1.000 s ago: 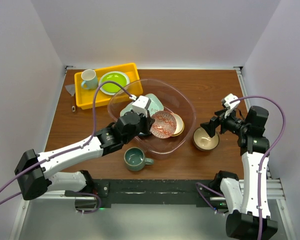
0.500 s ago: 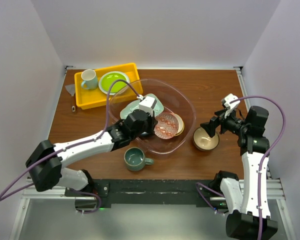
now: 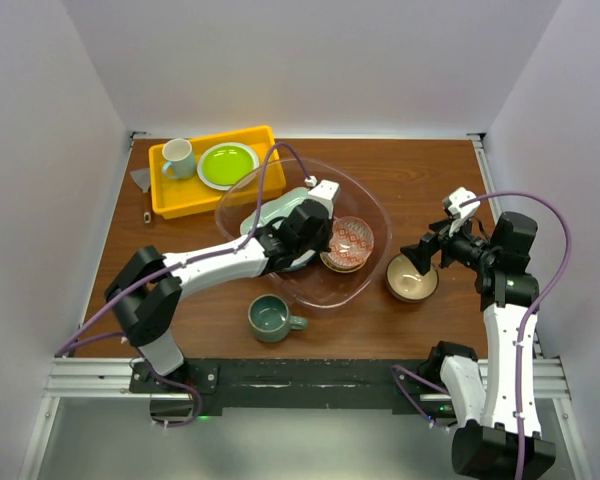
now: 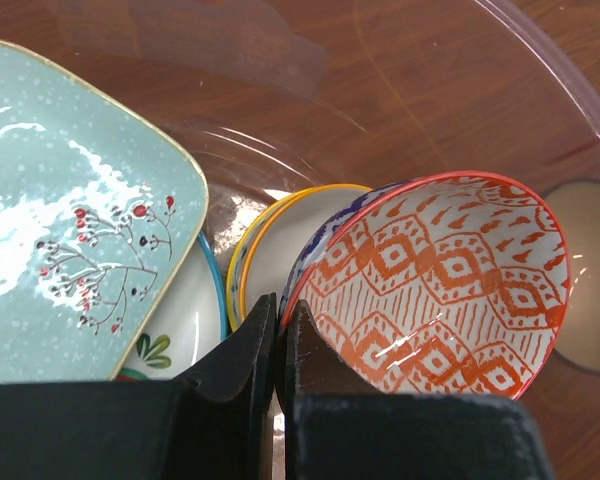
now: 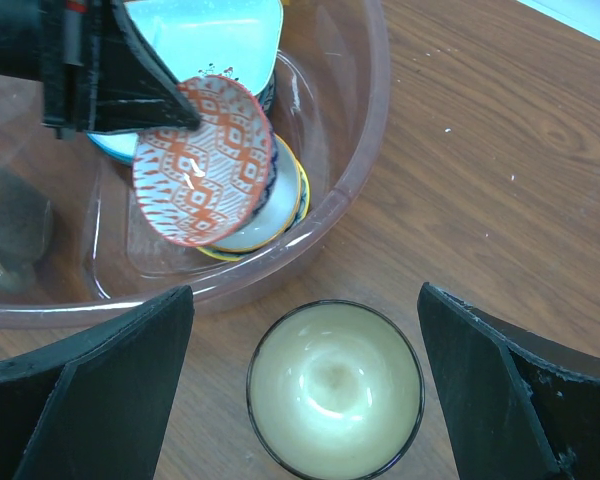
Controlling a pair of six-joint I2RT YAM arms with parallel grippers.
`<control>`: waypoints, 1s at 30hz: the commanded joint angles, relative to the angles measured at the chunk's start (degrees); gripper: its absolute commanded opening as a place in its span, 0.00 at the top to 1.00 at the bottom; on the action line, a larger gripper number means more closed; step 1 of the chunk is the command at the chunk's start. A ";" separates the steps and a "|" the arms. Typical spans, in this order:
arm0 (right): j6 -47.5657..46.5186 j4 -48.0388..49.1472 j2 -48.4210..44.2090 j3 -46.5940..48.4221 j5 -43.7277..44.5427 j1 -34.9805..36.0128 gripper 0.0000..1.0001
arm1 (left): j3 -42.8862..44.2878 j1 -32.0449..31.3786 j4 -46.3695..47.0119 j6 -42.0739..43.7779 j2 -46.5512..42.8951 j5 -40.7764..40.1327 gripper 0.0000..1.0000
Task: Place the mixed dishes into the plastic bin
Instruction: Place the bowl in the plastic bin.
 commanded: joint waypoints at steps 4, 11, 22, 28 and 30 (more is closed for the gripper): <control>0.01 1.05 -0.48 0.20 -0.89 -0.19 0.02 | 7.23 0.44 -2.39 1.17 4.58 -0.31 1.00; -0.08 1.05 -0.31 0.20 -0.97 -0.19 0.02 | 8.29 0.44 -4.76 1.43 5.55 -1.63 0.91; 0.01 1.05 -0.13 0.11 -0.62 -0.28 0.02 | 8.64 0.44 -6.96 1.96 2.04 -2.07 0.56; -0.17 1.05 -0.22 0.11 -0.27 -0.19 0.02 | 6.19 0.44 -7.75 3.98 -4.73 -2.95 0.39; -0.34 1.05 -0.31 0.02 -0.18 -0.28 0.02 | 5.04 0.70 -7.84 5.64 -8.33 -2.95 0.31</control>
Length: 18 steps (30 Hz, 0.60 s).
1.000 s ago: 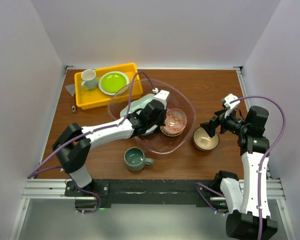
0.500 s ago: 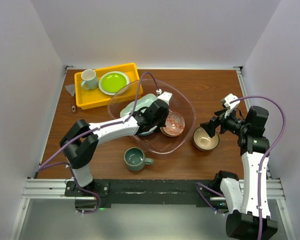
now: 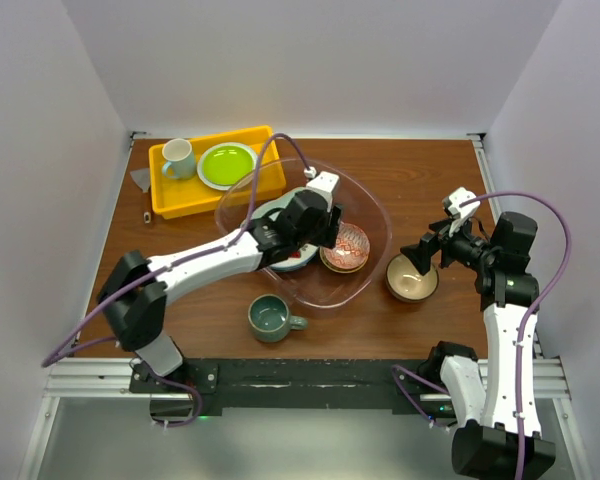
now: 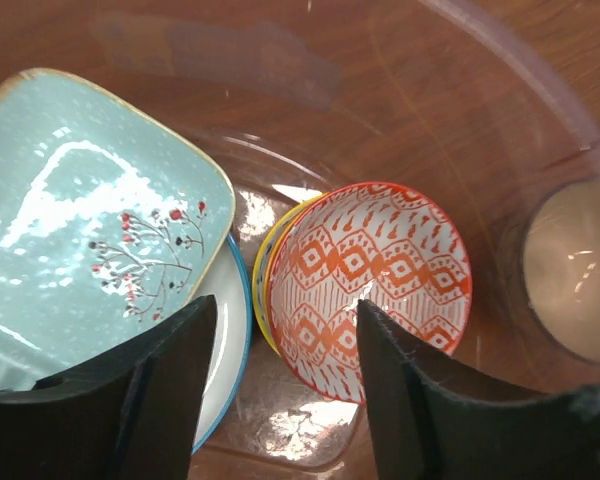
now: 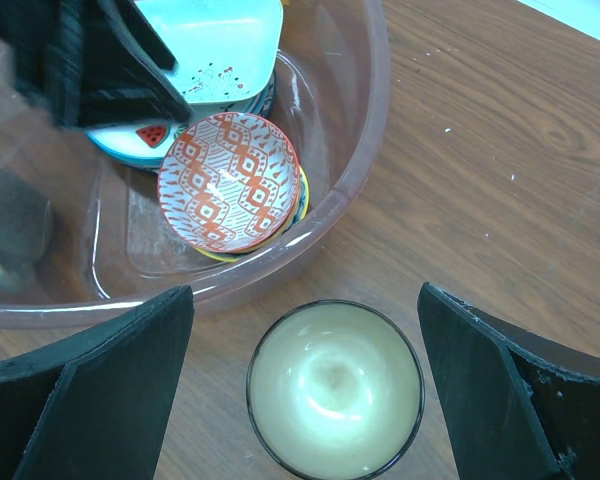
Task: Place the mixed dishes into the plastic bin
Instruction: Place the bowl in the plastic bin.
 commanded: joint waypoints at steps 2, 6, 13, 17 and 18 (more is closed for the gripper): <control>-0.32 1.05 -0.18 0.02 -0.01 -0.19 0.02 | -3.10 0.68 1.23 4.16 -12.16 -1.29 0.26; -0.41 1.31 0.09 -0.15 0.26 -0.19 0.02 | -8.19 1.38 2.37 5.66 -18.68 -1.46 0.08; -0.76 1.57 1.67 -0.51 1.14 -0.19 0.02 | -16.01 1.83 3.69 5.93 -29.14 -0.41 0.00; -1.03 1.22 3.07 -0.51 3.42 -0.19 0.02 | -20.15 1.91 3.87 4.70 -35.29 -0.14 0.00; -1.11 1.22 3.34 -0.42 3.60 -0.28 0.02 | -21.55 1.91 3.78 4.52 -36.26 -0.32 0.00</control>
